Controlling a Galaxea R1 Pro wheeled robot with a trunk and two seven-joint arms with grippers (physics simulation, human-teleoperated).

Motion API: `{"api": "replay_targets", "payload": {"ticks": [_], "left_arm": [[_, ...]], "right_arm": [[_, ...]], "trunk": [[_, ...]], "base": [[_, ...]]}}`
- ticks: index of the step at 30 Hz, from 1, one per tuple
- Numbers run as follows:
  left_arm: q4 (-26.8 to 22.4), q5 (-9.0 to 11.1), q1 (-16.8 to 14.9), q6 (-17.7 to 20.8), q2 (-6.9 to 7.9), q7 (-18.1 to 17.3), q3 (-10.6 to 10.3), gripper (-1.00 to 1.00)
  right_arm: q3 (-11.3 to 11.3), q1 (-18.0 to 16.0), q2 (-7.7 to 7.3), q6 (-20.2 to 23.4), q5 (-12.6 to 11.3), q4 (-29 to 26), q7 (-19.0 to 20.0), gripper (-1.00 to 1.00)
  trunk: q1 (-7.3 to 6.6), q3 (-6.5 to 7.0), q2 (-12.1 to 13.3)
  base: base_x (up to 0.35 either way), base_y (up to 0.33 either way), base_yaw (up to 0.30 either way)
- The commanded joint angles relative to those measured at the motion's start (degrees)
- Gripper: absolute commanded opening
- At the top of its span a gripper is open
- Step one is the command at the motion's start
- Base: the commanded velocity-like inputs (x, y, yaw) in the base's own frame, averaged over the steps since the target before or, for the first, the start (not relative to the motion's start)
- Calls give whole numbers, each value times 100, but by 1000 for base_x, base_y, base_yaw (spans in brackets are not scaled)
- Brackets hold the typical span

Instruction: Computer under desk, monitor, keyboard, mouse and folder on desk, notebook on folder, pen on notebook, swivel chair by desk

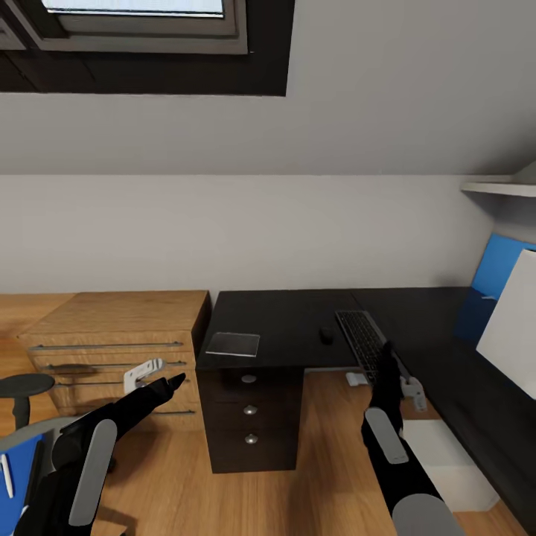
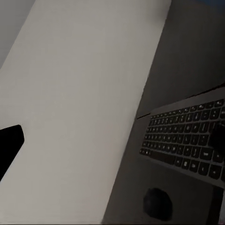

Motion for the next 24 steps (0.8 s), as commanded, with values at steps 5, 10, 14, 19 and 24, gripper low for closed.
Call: {"api": "replay_targets", "payload": {"ticks": [5, 10, 14, 19, 24], "left_arm": [[-5, 47, -5, 37, -5, 21, 9, 100], [1, 47, -5, 38, -5, 21, -41, 100], [3, 37, -5, 38, -3, 21, -147, 100], [4, -53, -5, 38, -3, 21, -201, 100], [4, -98, -5, 38, -4, 21, -214, 100]], "right_arm": [[239, 40, 3, 486, 227, -93, -490, 100], [740, 52, -20, 987, 512, -247, -1382, 100], [1191, 54, -66, 1785, 895, -570, -2083, 100], [1470, 55, -155, 3255, 1477, -1298, -3080, 100], [1542, 56, -169, 4413, 1801, -1676, -4090, 100]], "trunk": [[-111, 84, 198], [-220, 174, 399], [-308, 246, 559], [-418, 335, 760], [-440, 353, 800]], "base": [[0, 0, 0], [0, 0, 0], [0, 0, 0], [0, 0, 0], [0, 0, 0]]}}
